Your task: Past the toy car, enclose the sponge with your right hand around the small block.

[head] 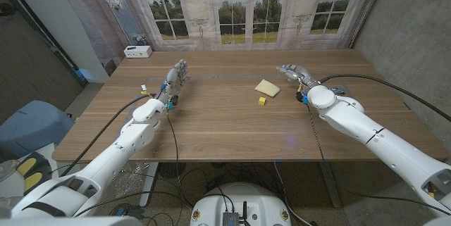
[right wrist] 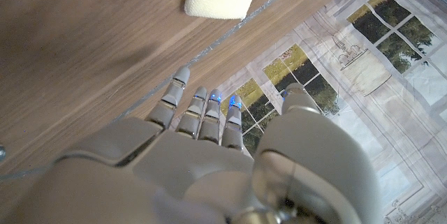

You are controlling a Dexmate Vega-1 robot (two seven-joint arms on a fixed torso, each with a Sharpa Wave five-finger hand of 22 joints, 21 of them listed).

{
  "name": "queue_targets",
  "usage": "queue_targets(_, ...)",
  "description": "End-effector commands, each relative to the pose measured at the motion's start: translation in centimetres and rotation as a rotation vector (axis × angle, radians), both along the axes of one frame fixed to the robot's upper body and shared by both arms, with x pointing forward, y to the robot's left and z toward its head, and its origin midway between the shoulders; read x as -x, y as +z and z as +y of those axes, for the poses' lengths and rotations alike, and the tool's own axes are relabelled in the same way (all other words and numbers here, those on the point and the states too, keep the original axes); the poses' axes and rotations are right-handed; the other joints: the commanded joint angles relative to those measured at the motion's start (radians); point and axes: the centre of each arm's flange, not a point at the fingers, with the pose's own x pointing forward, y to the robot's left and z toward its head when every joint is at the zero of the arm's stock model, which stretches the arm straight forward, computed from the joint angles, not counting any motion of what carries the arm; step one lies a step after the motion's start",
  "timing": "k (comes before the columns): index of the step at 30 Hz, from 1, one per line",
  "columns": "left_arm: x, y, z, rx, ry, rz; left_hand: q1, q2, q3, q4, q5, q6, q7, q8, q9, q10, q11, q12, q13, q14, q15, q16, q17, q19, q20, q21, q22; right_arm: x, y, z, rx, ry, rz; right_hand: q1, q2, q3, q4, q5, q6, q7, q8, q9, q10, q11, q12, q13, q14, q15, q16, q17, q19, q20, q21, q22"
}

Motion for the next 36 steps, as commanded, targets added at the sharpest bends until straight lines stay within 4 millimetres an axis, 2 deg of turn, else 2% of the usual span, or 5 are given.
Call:
queue_targets(1,0.6,-0.3,0.6,0.0,-0.002,-0.008,0.006,-0.001,0.003,-0.001,0.006,-0.004,-0.005,0.003,0.002,-0.008,-0.003,0.006,0.003,-0.009,0.004,0.005,0.003,-0.002,0.005,0.003,0.005,1.8,0.0,2.0,0.121,-0.156,0.025,0.013,-0.005,0.0,-0.012,0.0,0.006,-0.003,0.0,0.001,0.005,-0.003,0.006,0.006,0.013,0.0,0.005,0.003,0.018,-0.005,-0.004,0.004)
queue_targets(12,1.0,-0.5,1.4,-0.001,0.001,-0.013,0.006,-0.001,0.002,-0.001,0.006,-0.004,-0.004,0.003,0.002,-0.01,-0.001,0.006,0.003,-0.009,0.004,0.005,0.003,-0.002,0.005,0.003,0.005,2.3,0.1,4.4,0.188,-0.192,0.033,0.021,-0.01,0.001,-0.022,-0.003,0.007,-0.004,0.0,0.002,0.004,-0.008,0.004,0.007,0.016,-0.008,0.005,0.004,0.031,-0.004,-0.006,0.005)
queue_targets(36,2.0,-1.3,2.4,0.009,0.005,-0.024,0.006,-0.001,0.001,-0.002,0.005,-0.002,-0.006,0.003,0.002,-0.012,-0.002,0.005,0.003,-0.012,0.005,0.004,0.003,-0.004,0.008,0.002,0.005,2.9,0.2,9.1,0.345,-0.301,0.042,0.011,-0.036,-0.014,-0.032,-0.008,0.007,-0.013,0.0,0.003,-0.002,-0.021,0.001,0.007,0.003,-0.006,-0.001,0.005,0.031,0.024,-0.02,0.005)
